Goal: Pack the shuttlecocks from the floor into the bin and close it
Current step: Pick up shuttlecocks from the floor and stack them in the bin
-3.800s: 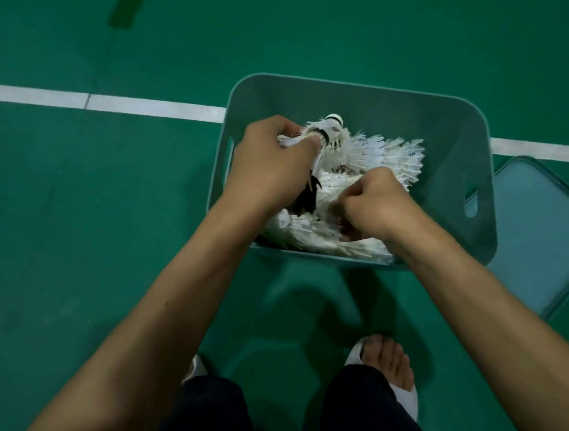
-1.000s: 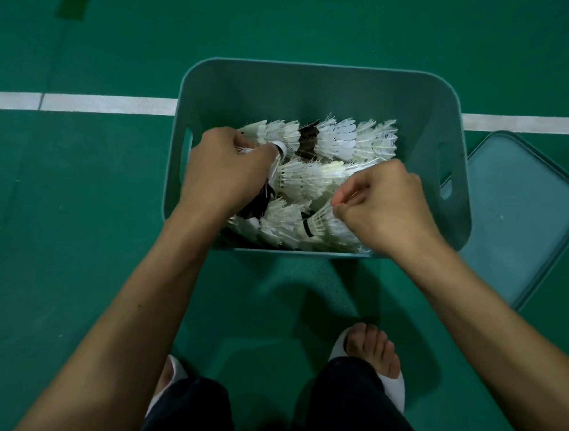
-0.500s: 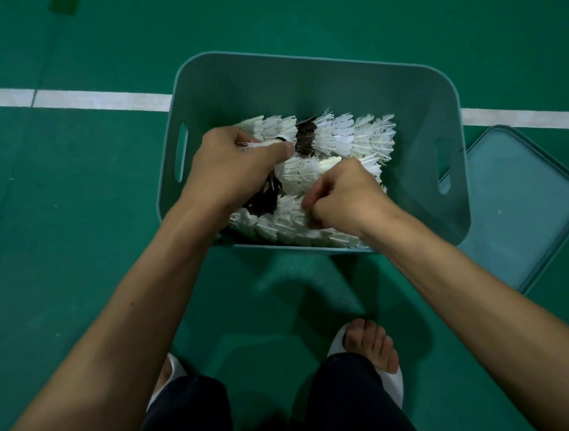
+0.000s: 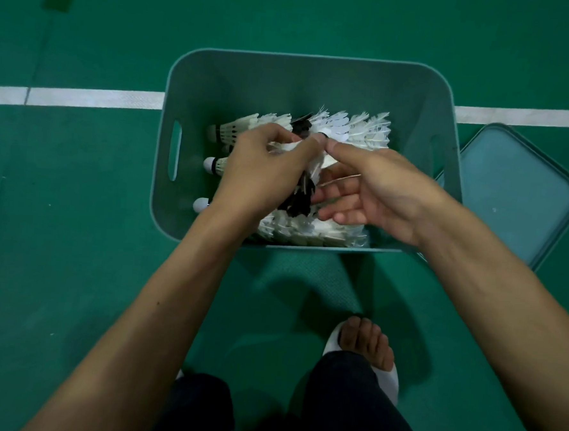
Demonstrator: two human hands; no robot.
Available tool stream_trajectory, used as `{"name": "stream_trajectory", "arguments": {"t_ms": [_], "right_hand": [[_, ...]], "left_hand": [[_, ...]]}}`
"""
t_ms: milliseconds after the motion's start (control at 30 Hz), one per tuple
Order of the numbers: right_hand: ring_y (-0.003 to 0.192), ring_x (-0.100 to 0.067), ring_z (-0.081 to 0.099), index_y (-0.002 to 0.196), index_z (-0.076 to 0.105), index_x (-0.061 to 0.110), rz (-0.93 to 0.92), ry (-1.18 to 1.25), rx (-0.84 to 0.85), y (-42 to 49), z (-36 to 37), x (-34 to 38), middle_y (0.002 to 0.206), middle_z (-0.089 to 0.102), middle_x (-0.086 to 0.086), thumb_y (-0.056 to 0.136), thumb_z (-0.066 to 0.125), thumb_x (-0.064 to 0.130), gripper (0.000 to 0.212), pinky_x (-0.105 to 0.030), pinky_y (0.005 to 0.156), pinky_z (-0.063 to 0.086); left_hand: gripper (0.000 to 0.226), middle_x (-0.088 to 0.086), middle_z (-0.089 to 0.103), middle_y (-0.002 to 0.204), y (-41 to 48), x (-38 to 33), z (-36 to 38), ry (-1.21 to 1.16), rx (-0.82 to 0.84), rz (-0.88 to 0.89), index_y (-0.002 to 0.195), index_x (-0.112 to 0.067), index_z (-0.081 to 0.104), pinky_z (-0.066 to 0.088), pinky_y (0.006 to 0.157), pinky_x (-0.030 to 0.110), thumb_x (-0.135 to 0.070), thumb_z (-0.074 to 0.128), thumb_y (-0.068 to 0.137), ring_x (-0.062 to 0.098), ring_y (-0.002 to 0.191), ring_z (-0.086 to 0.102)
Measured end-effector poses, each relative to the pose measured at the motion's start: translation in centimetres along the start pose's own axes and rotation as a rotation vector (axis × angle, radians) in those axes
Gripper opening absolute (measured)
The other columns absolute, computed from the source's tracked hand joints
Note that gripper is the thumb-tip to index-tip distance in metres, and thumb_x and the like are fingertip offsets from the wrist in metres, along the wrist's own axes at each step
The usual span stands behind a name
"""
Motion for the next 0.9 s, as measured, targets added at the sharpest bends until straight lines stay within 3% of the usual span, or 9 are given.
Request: {"name": "stream_trajectory", "arguments": {"t_ms": [133, 300, 400, 500, 567, 633, 700, 767, 900], "right_hand": [[0.068, -0.025, 0.075, 0.1, 0.068, 0.005, -0.058, 0.103, -0.109, 0.2, -0.7, -0.1, 0.079, 0.073, -0.011, 0.094, 0.07, 0.033, 0.028, -0.024, 0.051, 0.054], [0.076, -0.028, 0.079, 0.106, 0.073, 0.005, -0.151, 0.04, -0.167, -0.1, -2.3, 0.5, 0.086, 0.078, -0.01, 0.094, 0.073, 0.03, 0.028, -0.027, 0.057, 0.061], [0.069, -0.03, 0.078, 0.101, 0.067, 0.009, -0.245, -0.166, -0.281, -0.4, -4.0, 0.9, 0.104, 0.074, -0.016, 0.096, 0.072, 0.027, 0.02, -0.038, 0.065, 0.065], [0.072, -0.027, 0.072, 0.088, 0.069, 0.02, -0.351, -0.698, -0.476, -1.4, -5.5, 2.0, 0.086, 0.074, -0.008, 0.086, 0.081, 0.032, 0.018, -0.037, 0.074, 0.058], [0.081, -0.028, 0.065, 0.085, 0.07, 0.017, -0.276, -1.041, -0.557, -2.2, -5.3, 2.0, 0.089, 0.071, -0.01, 0.078, 0.086, 0.034, 0.024, -0.03, 0.075, 0.046], [0.088, -0.033, 0.061, 0.095, 0.071, 0.013, -0.201, -1.233, -0.575, -2.3, -4.1, 1.6, 0.091, 0.064, -0.014, 0.074, 0.087, 0.031, 0.032, -0.033, 0.075, 0.048], [0.084, -0.033, 0.055, 0.105, 0.069, 0.013, -0.187, -1.331, -0.545, -2.0, -2.3, 1.1, 0.087, 0.052, -0.013, 0.077, 0.082, 0.02, 0.032, -0.035, 0.076, 0.05], [0.081, -0.03, 0.045, 0.108, 0.064, 0.014, -0.231, -1.382, -0.493, -1.4, -0.8, 0.8, 0.082, 0.04, -0.008, 0.082, 0.075, 0.012, 0.028, -0.034, 0.072, 0.042], [0.079, -0.03, 0.044, 0.099, 0.061, 0.012, -0.351, -1.383, -0.409, -0.3, 1.9, 0.5, 0.085, 0.046, -0.007, 0.084, 0.067, 0.003, 0.019, -0.034, 0.07, 0.04]], "left_hand": [[0.043, -0.008, 0.076, 0.086, -0.4, -0.3, 0.3, 0.144, 0.058, 0.127, 0.103, -0.031, 0.078, 0.057, 0.072, 0.032, -0.066, 0.07, 0.08, 0.003, 0.073, 0.066], [0.045, -0.015, 0.075, 0.105, -1.0, -1.2, 0.0, 0.231, 0.226, 0.164, 0.116, -0.029, 0.075, 0.059, 0.087, 0.031, -0.056, 0.08, 0.08, -0.002, 0.095, 0.069], [0.041, -0.009, 0.076, 0.095, -1.0, -0.9, -0.2, 0.275, 0.275, 0.091, 0.109, -0.027, 0.074, 0.059, 0.082, 0.03, -0.051, 0.084, 0.077, 0.003, 0.085, 0.073], [0.032, -0.006, 0.077, 0.083, -0.4, -0.1, -1.2, 0.263, 0.167, 0.011, 0.095, -0.025, 0.076, 0.06, 0.087, 0.036, -0.048, 0.084, 0.074, 0.012, 0.079, 0.074], [0.031, -0.003, 0.077, 0.085, 0.0, 0.3, -1.9, 0.228, 0.089, -0.022, 0.095, -0.023, 0.076, 0.059, 0.089, 0.036, -0.045, 0.081, 0.075, 0.016, 0.084, 0.074], [0.022, -0.003, 0.076, 0.087, 0.2, 0.4, -2.4, 0.192, 0.026, -0.023, 0.095, -0.023, 0.075, 0.058, 0.084, 0.035, -0.039, 0.08, 0.081, 0.015, 0.081, 0.072], [0.014, -0.003, 0.076, 0.083, 0.2, 0.5, -2.6, 0.158, -0.007, -0.015, 0.09, -0.024, 0.075, 0.058, 0.078, 0.035, -0.035, 0.08, 0.084, 0.014, 0.072, 0.068], [0.01, -0.004, 0.076, 0.08, 0.0, 0.5, -2.5, 0.126, -0.027, -0.005, 0.088, -0.025, 0.077, 0.056, 0.072, 0.033, -0.033, 0.08, 0.083, 0.012, 0.066, 0.066], [0.01, -0.007, 0.074, 0.073, -0.1, 0.6, -2.5, 0.089, -0.085, 0.025, 0.086, -0.026, 0.078, 0.052, 0.066, 0.028, -0.03, 0.082, 0.077, 0.01, 0.065, 0.067]]}}
Point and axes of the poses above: each hand's wrist, its own y-axis towards the middle knuckle, its own z-axis out of the palm, x = y × z, the point moved 4 cm from there along y, towards the middle knuckle
